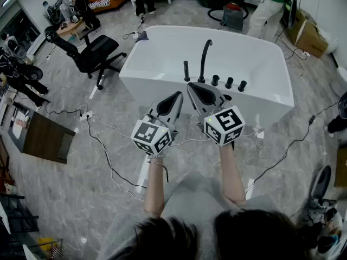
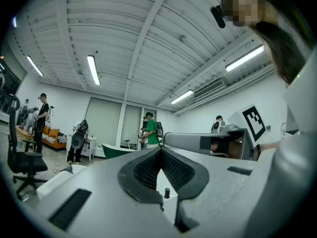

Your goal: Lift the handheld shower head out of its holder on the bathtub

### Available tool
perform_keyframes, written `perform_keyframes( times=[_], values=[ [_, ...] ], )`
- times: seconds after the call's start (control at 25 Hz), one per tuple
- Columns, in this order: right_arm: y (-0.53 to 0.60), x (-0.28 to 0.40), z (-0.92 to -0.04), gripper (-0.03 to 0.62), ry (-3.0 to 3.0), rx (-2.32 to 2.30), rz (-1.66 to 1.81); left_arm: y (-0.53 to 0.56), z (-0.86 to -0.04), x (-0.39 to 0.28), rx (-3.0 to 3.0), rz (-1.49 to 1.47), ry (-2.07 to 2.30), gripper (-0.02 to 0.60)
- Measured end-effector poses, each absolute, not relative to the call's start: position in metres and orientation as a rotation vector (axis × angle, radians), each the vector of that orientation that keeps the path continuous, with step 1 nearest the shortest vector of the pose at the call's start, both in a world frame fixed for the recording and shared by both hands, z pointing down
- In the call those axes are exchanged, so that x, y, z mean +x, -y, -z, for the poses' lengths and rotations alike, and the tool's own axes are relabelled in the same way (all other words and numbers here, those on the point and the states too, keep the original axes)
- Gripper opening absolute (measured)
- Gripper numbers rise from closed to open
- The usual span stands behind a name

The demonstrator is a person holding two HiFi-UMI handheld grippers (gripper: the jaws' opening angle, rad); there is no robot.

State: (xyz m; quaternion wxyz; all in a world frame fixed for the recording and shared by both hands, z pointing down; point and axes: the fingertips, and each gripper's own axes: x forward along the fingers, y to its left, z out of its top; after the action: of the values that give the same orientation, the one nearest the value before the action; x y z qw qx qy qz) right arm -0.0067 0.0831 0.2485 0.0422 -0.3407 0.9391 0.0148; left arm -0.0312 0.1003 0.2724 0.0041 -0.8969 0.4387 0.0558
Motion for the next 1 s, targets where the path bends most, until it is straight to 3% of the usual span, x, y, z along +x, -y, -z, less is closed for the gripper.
perform_keyframes(
  times=[1.0],
  values=[
    [-0.043, -0.012, -0.279, -0.001, -2.842, -1.128, 0.066, -0.067, -0.295, -0.053, -2.87, -0.144, -1.361, 0.005]
  ],
)
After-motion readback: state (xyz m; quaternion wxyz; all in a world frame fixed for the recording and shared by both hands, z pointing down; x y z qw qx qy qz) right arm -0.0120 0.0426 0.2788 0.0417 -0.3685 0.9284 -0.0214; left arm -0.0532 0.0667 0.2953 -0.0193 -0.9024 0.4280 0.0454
